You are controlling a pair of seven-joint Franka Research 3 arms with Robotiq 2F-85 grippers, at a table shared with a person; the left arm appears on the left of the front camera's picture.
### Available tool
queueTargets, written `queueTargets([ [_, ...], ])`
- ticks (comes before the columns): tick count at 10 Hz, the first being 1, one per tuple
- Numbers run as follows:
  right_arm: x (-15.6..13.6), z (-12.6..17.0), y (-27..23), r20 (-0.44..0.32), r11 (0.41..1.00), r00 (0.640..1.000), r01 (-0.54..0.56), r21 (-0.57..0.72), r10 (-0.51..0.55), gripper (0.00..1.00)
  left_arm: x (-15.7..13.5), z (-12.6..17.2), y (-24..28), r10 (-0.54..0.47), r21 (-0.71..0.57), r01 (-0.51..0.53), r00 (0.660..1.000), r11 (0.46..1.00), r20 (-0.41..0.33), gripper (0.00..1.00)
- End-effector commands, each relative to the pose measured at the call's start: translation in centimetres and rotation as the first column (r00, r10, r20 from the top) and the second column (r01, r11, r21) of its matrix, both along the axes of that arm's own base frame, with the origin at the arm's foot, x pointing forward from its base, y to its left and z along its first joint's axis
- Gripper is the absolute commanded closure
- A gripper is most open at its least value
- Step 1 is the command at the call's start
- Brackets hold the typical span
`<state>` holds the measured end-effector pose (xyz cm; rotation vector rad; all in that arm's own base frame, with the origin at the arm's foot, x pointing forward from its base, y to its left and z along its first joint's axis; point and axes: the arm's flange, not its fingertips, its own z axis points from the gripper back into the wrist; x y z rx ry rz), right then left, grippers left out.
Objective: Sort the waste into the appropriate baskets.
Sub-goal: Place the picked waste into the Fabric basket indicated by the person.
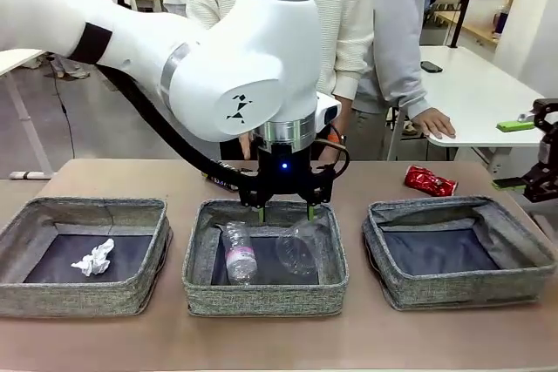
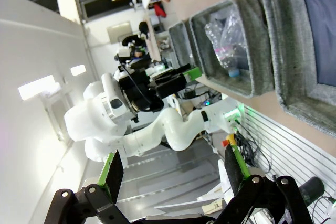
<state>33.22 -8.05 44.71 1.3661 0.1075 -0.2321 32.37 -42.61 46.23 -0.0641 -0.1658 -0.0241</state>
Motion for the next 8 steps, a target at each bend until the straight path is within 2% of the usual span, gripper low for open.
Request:
queueTargets([
  [1,-0.1,0.4,-0.1,-0.018,1.0,1.0,-0.006,-0.001,0.006,0.0,0.2,0.3,0.2,0.036,-0.009,-0.036,0.999,0.999,0.001,0.0],
  [5,-0.1,0.4,-0.1,-0.018,1.0,1.0,-0.006,-0.001,0.006,0.0,0.4,1.0,0.4,-0.015,-0.076,0.012,0.999,0.997,-0.044,0.0],
  [7,-0.1,0.4,-0.1,-0.018,1.0,1.0,-0.006,-0.001,0.006,0.0,0.9,3.3,4.2,-0.148,-0.264,0.113,0.982,0.958,-0.116,0.0],
  [8,-0.1,0.4,-0.1,-0.018,1.0,1.0,-0.006,-0.001,0.006,0.0,1.5,4.4,7.5,-0.242,-0.391,0.171,0.96,0.905,-0.141,0.0],
])
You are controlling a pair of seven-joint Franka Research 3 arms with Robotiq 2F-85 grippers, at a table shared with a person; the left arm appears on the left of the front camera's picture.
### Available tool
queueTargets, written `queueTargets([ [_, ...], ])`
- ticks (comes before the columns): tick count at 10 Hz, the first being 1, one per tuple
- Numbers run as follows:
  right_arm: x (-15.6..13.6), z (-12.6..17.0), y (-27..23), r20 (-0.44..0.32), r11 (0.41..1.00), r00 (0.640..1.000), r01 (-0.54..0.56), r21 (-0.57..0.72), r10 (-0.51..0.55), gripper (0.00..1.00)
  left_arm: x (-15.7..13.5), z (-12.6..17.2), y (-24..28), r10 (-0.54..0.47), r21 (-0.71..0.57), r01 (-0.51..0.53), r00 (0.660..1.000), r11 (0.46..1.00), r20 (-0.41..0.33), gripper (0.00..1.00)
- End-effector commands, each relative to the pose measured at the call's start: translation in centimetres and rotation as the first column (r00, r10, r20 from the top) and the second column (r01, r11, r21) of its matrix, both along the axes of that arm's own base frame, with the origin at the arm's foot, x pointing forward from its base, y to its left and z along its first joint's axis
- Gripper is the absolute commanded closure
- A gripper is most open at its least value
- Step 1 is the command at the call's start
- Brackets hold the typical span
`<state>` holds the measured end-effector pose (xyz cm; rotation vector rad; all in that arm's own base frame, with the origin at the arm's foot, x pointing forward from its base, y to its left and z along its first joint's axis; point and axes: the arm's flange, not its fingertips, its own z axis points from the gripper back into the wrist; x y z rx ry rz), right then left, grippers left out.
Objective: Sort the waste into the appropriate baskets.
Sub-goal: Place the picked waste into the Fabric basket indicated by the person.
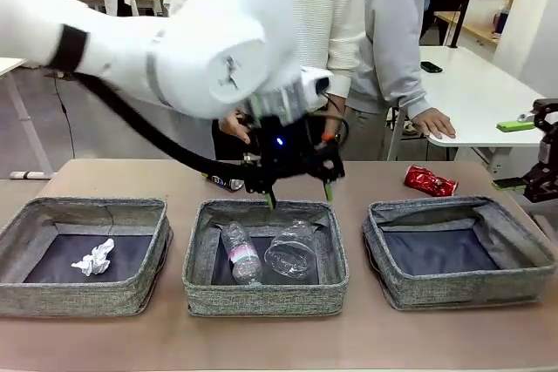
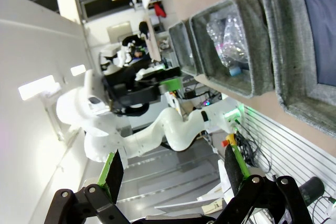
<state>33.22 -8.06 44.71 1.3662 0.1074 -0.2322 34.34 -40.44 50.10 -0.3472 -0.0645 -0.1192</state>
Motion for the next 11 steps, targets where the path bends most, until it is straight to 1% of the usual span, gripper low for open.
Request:
queueTargets([
  [1,-0.1,0.4,-0.1,-0.018,1.0,1.0,-0.007,-0.001,0.007,0.0,0.2,1.3,9.4,-0.166,-0.217,0.143,0.982,0.966,-0.091,0.0],
  [2,-0.1,0.4,-0.1,-0.018,1.0,1.0,-0.007,-0.001,0.007,0.0,1.1,1.7,14.2,-0.199,-0.314,0.157,0.974,0.936,-0.106,0.0],
  [3,-0.1,0.4,-0.1,-0.018,1.0,1.0,-0.007,-0.001,0.007,0.0,1.6,1.5,18.4,-0.225,-0.427,0.156,0.968,0.891,-0.115,0.0],
  [4,-0.1,0.4,-0.1,-0.018,1.0,1.0,-0.007,-0.001,0.007,0.0,1.9,0.8,22.8,-0.208,-0.537,0.13,0.974,0.834,-0.086,0.0],
  [5,-0.1,0.4,-0.1,-0.018,1.0,1.0,-0.007,-0.001,0.007,0.0,1.9,-0.5,27.1,-0.148,-0.607,0.047,0.982,0.793,-0.117,0.0],
  [6,-0.1,0.4,-0.1,-0.018,1.0,1.0,-0.007,-0.001,0.007,0.0,1.7,-2.4,32.1,-0.031,-0.628,-0.112,0.977,0.77,-0.212,0.0],
  [7,-0.1,0.4,-0.1,-0.018,1.0,1.0,-0.007,-0.001,0.007,0.0,1.1,-3.6,36.1,0.06,-0.684,-0.212,0.969,0.698,-0.239,0.0],
  [8,-0.1,0.4,-0.1,-0.018,1.0,1.0,-0.007,-0.001,0.007,0.0,0.0,-4.4,39.7,0.175,-0.722,-0.311,0.95,0.618,-0.259,0.0],
  [9,-0.1,0.4,-0.1,-0.018,1.0,1.0,-0.007,-0.001,0.007,0.0,-1.4,-4.9,42.4,0.263,-0.765,-0.366,0.928,0.529,-0.262,0.0],
  [10,-0.1,0.4,-0.1,-0.018,1.0,1.0,-0.007,-0.001,0.007,0.0,-2.7,-5.5,44.2,0.328,-0.783,-0.402,0.906,0.474,-0.267,0.0],
  [11,-0.1,0.4,-0.1,-0.018,1.0,1.0,-0.007,-0.001,0.007,0.0,-3.4,-6.2,44.6,0.337,-0.756,-0.46,0.882,0.466,-0.329,0.0],
])
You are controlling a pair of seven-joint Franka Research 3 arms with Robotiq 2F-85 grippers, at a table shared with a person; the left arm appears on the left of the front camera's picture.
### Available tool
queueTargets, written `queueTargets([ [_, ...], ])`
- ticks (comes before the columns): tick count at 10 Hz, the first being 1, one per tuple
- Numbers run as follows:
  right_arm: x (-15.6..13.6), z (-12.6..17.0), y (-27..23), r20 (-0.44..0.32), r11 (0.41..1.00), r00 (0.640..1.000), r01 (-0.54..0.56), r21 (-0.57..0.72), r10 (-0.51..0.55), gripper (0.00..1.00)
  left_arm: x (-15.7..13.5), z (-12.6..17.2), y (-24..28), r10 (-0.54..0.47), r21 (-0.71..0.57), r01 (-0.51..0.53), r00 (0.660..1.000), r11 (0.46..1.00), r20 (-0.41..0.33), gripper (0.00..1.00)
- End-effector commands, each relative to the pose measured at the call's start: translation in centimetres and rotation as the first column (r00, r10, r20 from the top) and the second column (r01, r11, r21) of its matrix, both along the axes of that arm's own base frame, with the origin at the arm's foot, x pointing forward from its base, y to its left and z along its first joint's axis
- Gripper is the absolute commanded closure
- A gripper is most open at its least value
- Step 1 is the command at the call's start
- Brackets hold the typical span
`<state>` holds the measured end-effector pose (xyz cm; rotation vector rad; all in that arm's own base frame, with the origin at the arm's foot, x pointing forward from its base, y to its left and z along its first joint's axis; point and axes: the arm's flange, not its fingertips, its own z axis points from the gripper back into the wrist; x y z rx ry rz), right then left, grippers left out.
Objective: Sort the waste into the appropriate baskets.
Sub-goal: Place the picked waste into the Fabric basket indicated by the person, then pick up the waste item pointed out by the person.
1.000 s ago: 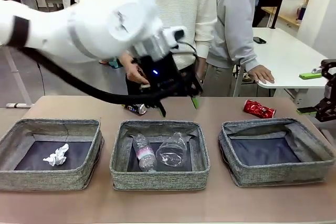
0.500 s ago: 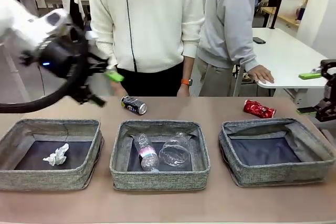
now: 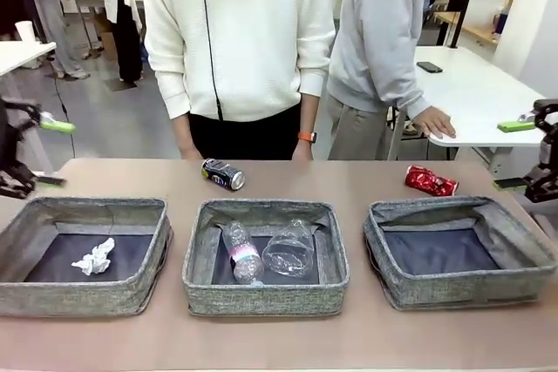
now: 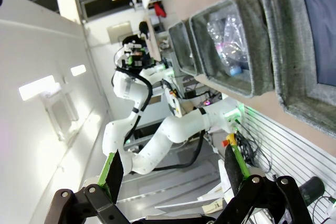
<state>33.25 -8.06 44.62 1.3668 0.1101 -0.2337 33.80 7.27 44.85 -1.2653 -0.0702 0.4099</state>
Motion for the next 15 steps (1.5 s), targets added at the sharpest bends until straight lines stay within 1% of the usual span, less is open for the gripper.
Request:
queueTargets([
  [1,-0.11,0.46,-0.08,-0.016,1.0,1.0,-0.006,-0.002,0.006,0.0,0.1,-0.27,-1.72,-0.067,0.028,0.067,0.998,0.997,0.007,0.0],
  [15,-0.11,0.46,-0.08,-0.016,1.0,1.0,-0.006,-0.002,0.006,0.0,0.1,-0.27,-1.72,-0.067,0.028,0.067,0.998,0.997,0.007,0.0],
])
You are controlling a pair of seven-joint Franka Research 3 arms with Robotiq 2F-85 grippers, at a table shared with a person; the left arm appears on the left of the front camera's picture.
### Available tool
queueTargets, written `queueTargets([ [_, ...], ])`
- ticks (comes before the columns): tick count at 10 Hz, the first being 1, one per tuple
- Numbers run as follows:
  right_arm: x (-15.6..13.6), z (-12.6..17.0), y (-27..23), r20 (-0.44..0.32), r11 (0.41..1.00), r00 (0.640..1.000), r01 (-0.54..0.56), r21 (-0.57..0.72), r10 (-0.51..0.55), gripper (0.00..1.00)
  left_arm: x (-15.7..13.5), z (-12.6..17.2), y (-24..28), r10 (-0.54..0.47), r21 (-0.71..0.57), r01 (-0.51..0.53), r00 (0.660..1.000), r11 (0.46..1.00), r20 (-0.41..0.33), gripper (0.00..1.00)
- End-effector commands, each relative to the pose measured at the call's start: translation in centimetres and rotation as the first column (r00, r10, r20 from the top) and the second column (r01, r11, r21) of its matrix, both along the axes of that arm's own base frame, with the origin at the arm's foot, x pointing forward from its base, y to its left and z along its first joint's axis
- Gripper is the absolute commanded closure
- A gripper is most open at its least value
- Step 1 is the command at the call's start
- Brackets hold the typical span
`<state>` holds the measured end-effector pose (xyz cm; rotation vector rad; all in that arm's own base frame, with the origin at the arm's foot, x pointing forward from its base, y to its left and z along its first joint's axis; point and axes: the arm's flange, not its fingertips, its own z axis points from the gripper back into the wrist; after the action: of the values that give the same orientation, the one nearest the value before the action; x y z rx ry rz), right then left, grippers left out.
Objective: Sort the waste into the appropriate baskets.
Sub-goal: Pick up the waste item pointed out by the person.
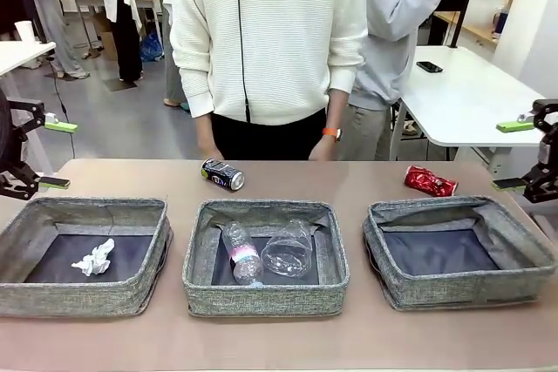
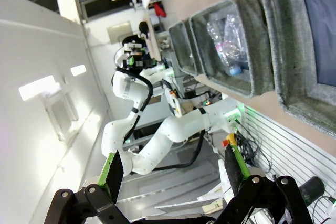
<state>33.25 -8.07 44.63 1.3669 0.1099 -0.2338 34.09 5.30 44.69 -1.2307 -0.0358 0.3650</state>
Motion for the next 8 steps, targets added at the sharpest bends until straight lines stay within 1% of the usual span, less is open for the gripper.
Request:
queueTargets([
  [1,-0.11,0.46,-0.08,-0.016,1.0,1.0,-0.006,-0.002,0.006,0.0,-0.18,-0.12,0.25,-0.013,-0.006,0.013,1.0,1.0,0.015,0.0],
  [8,-0.11,0.46,-0.08,-0.016,1.0,1.0,-0.006,-0.002,0.006,0.0,-0.18,-0.12,0.25,-0.013,-0.006,0.013,1.0,1.0,0.015,0.0],
])
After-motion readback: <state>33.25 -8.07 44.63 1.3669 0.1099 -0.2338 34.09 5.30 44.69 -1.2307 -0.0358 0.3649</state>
